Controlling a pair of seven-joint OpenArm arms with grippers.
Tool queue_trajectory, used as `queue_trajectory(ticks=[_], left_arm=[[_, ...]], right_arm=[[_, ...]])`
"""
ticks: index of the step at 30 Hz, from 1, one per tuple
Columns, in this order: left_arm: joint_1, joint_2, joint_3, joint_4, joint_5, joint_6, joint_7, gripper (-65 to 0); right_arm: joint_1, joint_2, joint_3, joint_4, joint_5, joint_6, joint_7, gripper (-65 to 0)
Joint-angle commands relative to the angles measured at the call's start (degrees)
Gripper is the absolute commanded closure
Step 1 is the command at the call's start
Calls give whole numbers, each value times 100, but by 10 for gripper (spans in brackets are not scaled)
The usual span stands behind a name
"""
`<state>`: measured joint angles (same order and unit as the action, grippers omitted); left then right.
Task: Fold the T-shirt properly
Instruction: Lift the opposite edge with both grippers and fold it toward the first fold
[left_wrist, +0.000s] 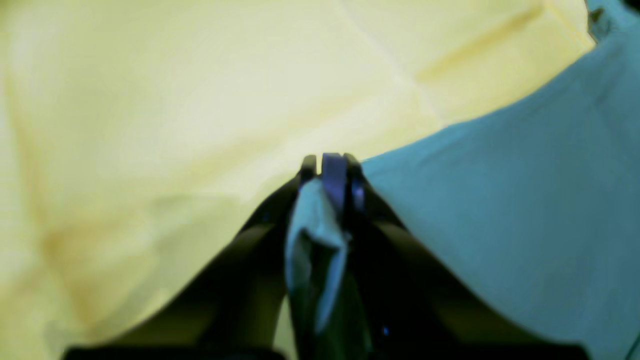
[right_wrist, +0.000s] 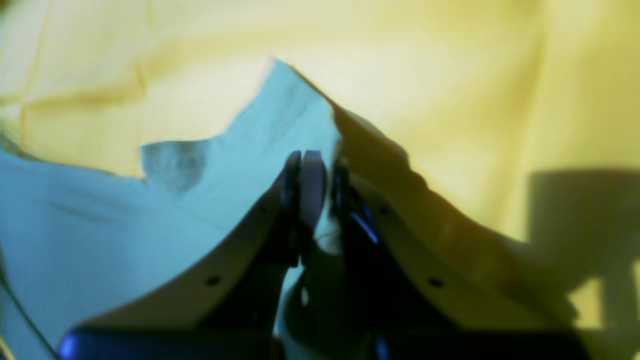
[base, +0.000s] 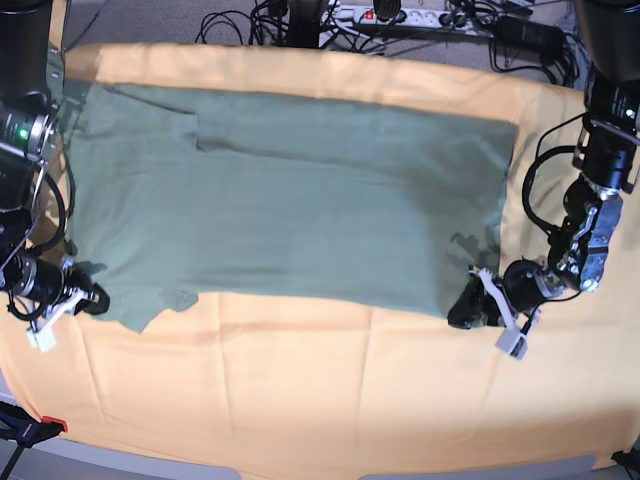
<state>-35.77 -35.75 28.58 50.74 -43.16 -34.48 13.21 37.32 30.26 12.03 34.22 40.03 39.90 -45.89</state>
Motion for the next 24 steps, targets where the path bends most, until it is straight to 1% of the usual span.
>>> queue_trajectory(ticks=[1,3,5,8,9,10,12,13,15,18,20,24], left_arm=[[-262,-68,-52,57,35,118,-223,0],[-361,-9,-52,57,251,232,-348,0],[-420,46,-52,57,354,262,-380,0],[-415,120,-52,57,385,243,-352,0],[-402,138,-52,57,391,190,-295,0],[-387,155,-52,57,387,42,-227,0],[-323,175,-52,57,334,-459,-116,0],[-291,179,-52,57,326,-552,-92,0],[-208,170,-52,57,328,-552,-81,0],[-136,157,-52,57,251,-552,35,0],[-120,142,-52,57,-9,-552,166,0],[-125,131,-52,68,-673,-552,673,0]], right_arm=[[282,122,22,96,-111,10,278,0],[372,125,22,98,-354,10,507,0],[411,122,22,98,-411,10,651,0],[409,118,22,96,-422,10,614,0],[407,120,22,96,-433,10,599,0],[382,122,22,96,-426,10,544,0],[343,120,22,96,-356,10,328,0],[310,120,22,96,-251,10,160,0],[225,118,22,96,7,10,-72,0],[118,120,22,98,63,10,-186,0],[33,125,22,103,138,10,-282,0],[-35,125,22,103,846,10,-874,0]])
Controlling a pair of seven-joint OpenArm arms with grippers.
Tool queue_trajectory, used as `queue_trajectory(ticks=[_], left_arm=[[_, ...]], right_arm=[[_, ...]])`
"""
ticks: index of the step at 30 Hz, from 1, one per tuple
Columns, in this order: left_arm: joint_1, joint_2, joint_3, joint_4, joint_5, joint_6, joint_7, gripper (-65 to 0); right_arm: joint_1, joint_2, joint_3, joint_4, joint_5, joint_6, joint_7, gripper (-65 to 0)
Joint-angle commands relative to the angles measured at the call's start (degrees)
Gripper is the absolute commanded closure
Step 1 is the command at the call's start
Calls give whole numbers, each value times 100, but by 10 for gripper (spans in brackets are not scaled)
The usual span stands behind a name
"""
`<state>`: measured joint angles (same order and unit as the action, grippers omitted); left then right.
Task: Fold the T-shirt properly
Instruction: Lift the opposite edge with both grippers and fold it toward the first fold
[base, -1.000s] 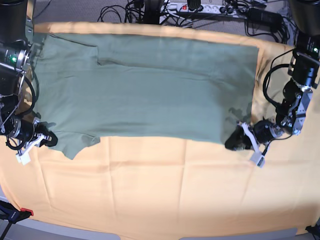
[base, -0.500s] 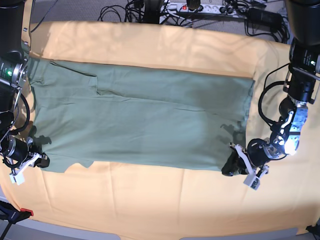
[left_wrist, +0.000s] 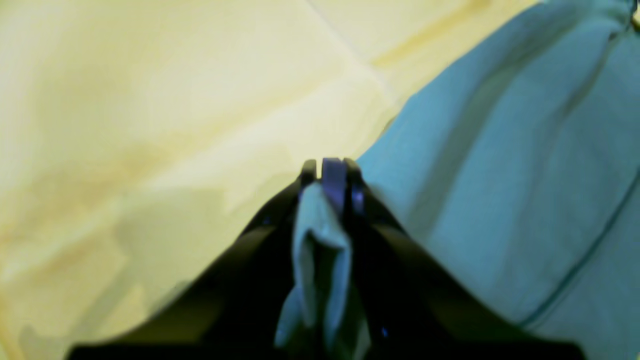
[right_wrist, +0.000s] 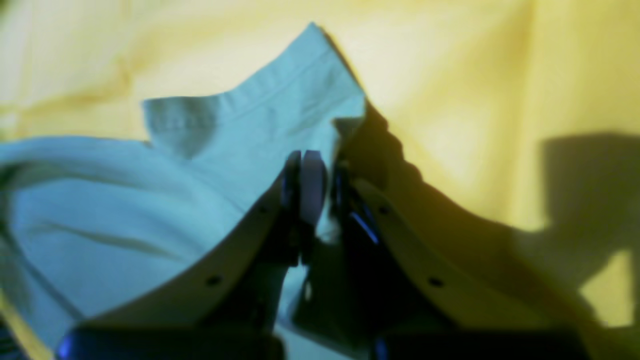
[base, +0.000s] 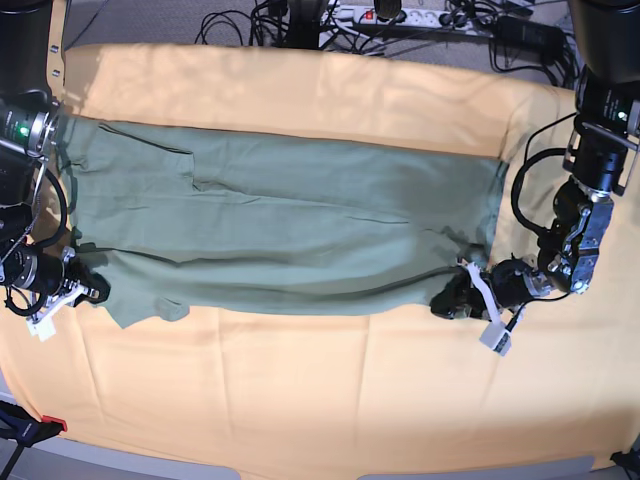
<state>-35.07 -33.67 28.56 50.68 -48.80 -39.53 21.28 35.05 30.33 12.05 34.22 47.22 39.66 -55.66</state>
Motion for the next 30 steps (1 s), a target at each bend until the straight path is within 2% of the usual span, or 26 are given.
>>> queue_trajectory(ticks=[1,6,10,13,22,26,30], left_arm=[[-195,-76,-50,83,-205,-47,-11,0],[-212,-85,-50,107,-636,-47,474,0],[-223,-90,-50,107,-640,-47,481,0],[-227,-98,-50,107,-684,-47,498,0],[-352,-275,-201,184,-1064,-47,651,0],[-328,-245,-297,223,-1429,-47,1198,0],[-240,-173,-297,223,-1829,-47,1781,0]], right_arm=[[195,122,20,105,260,34,-55,0],[192,264,20,319,555,34,-295,0],[192,402,20,542,564,34,-396,0],[162,472,20,549,883,34,-535,0],[-140,481,20,549,999,34,-588,0],[-236,470,20,551,1014,34,-542,0],[-229,466,20,551,1300,34,-573,0]])
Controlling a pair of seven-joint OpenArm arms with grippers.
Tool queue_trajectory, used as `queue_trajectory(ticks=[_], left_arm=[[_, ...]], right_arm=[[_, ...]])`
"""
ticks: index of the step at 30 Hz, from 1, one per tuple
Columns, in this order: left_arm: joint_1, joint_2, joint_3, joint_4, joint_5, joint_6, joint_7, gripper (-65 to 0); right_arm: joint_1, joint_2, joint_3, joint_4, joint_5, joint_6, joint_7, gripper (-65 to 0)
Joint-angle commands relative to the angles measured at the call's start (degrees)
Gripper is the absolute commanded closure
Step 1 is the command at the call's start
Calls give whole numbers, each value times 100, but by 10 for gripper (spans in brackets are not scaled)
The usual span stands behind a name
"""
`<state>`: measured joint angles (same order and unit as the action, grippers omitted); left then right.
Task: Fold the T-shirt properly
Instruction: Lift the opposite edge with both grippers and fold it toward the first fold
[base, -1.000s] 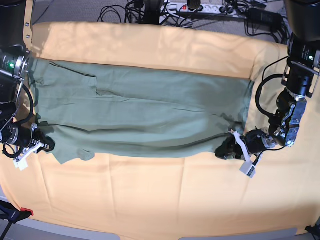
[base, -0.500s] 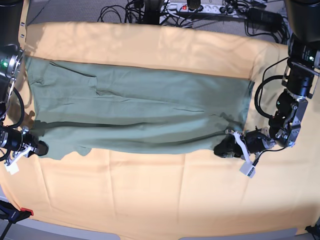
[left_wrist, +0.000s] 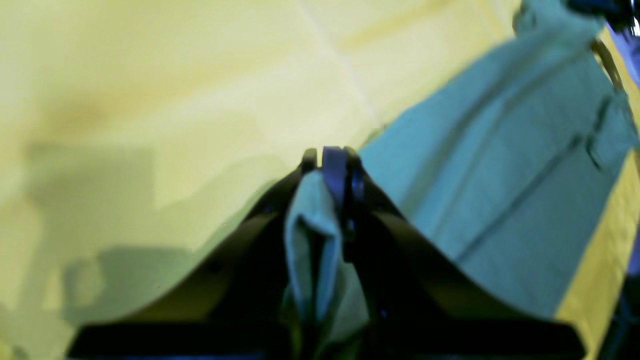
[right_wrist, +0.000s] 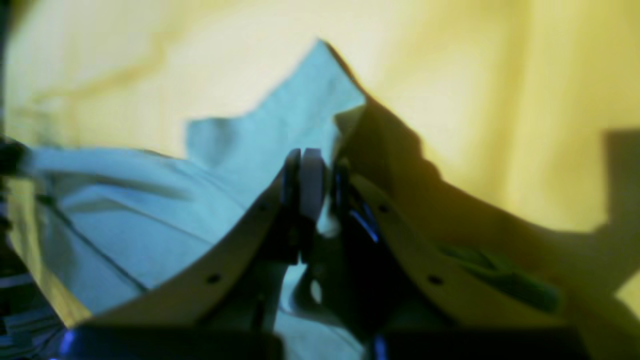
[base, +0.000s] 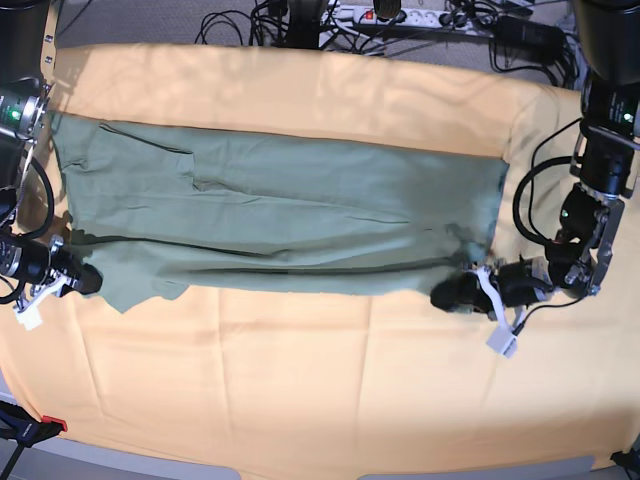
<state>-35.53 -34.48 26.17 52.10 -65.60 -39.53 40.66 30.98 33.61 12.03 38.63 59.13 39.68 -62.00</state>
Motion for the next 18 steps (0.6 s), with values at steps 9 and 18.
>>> queue_trajectory(ticks=[9,18], left_arm=[[-352,-291,-76,85,-994,-47,728,0],[-323,-282,-74,125,-1940,-47,2664,0]], right_arm=[[221,164,22,179,90,32,-2,0],[219,168,22,179,125,32,-286,0]])
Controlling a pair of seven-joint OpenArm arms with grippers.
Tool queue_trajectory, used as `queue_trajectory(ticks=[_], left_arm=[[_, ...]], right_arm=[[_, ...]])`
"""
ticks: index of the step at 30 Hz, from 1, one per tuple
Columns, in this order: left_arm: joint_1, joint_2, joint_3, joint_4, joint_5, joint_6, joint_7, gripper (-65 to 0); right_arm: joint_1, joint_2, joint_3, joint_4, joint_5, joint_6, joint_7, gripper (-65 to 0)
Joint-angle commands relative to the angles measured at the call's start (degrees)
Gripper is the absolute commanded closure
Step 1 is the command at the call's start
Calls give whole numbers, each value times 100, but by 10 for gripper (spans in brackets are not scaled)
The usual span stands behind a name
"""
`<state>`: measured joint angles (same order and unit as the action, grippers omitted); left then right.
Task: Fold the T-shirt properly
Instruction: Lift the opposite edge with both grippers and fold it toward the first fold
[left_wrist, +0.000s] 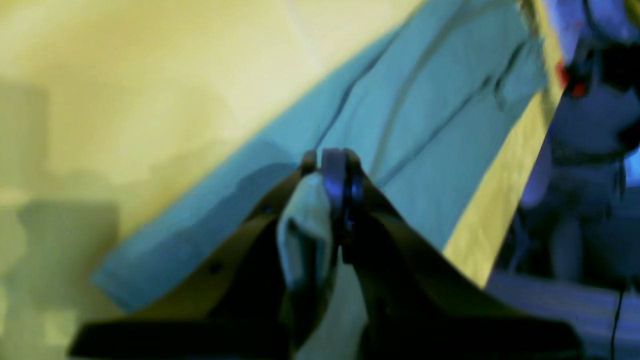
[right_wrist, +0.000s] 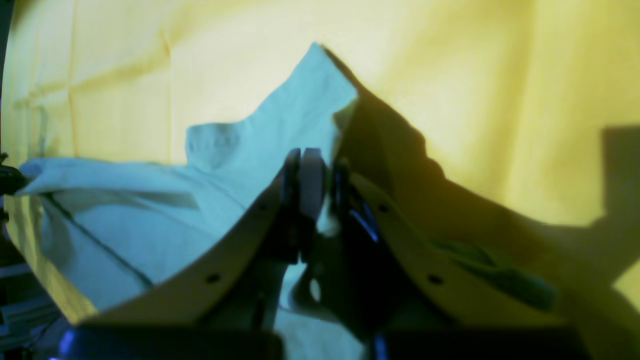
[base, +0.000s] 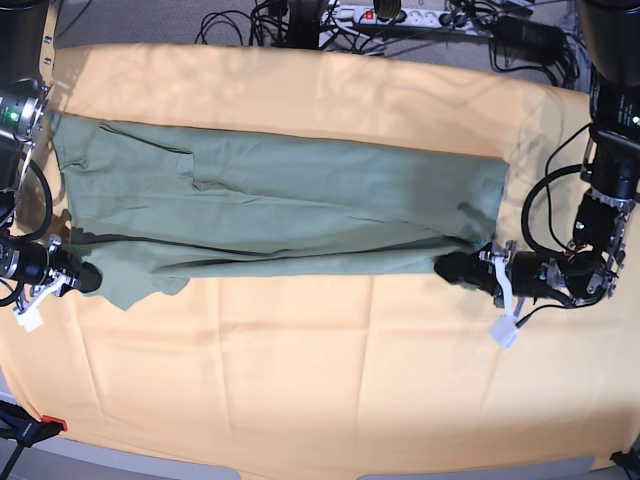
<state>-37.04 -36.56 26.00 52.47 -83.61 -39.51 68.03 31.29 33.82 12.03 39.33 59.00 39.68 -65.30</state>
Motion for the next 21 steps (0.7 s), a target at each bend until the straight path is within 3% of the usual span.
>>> queue_trajectory(ticks=[1,4,21], left_arm=[[-173,-79,-57,133,-139,-49,39,0],[-175,-101,-57,348,-139,-49,258,0],[-136,-654,-57,905,-139,-49,319,0]], right_arm=[[181,149,22,109,219,32,0,0],[175,149,22,109,424,32,-57,0],[175,162,22,109,378,32,-33,0]])
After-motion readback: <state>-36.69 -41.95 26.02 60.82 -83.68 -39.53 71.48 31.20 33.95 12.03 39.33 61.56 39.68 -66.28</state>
